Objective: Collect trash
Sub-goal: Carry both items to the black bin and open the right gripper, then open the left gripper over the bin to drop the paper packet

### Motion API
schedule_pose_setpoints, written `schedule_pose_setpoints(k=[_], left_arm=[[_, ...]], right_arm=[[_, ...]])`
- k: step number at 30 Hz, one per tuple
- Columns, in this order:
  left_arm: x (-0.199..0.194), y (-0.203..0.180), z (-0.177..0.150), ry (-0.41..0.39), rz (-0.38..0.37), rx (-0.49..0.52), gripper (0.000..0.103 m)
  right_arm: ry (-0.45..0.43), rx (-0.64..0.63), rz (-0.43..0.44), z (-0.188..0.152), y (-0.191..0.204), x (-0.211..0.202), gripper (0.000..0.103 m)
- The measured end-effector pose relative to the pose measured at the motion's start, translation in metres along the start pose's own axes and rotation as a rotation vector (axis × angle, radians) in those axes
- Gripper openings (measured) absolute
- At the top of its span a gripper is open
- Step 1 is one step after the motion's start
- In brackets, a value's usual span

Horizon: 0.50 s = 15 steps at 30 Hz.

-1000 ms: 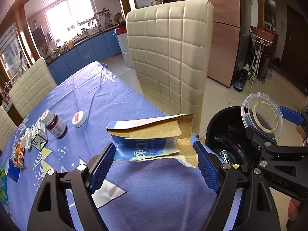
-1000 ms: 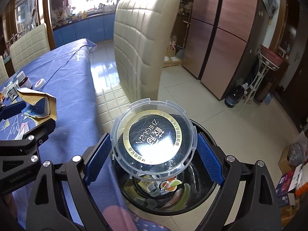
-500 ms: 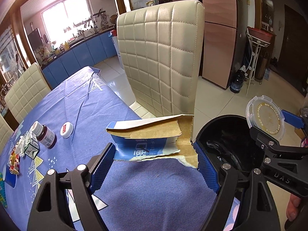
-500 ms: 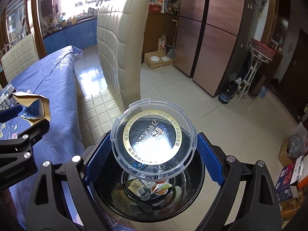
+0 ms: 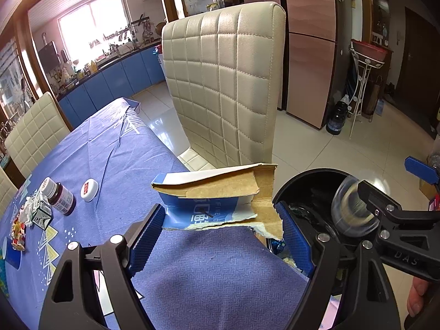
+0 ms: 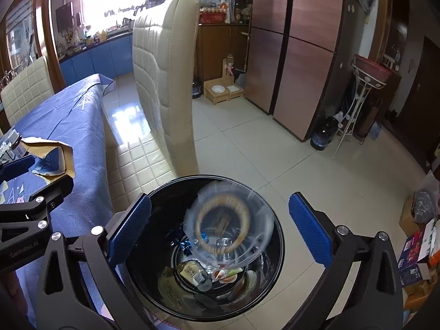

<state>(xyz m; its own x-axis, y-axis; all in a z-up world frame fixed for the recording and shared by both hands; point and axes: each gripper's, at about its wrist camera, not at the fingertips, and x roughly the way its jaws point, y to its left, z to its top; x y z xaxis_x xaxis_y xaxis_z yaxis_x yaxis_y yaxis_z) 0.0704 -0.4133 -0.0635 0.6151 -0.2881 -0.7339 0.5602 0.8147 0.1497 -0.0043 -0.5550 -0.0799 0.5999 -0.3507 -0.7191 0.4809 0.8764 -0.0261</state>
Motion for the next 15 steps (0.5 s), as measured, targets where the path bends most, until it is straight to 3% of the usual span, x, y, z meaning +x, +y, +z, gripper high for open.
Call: schedule_pose_setpoints(k=[15], left_arm=[[-0.001, -0.017, 0.006, -0.009, -0.026, 0.016, 0.079]], right_arm=[[0.004, 0.045, -0.030, 0.000, -0.021, 0.003, 0.099]])
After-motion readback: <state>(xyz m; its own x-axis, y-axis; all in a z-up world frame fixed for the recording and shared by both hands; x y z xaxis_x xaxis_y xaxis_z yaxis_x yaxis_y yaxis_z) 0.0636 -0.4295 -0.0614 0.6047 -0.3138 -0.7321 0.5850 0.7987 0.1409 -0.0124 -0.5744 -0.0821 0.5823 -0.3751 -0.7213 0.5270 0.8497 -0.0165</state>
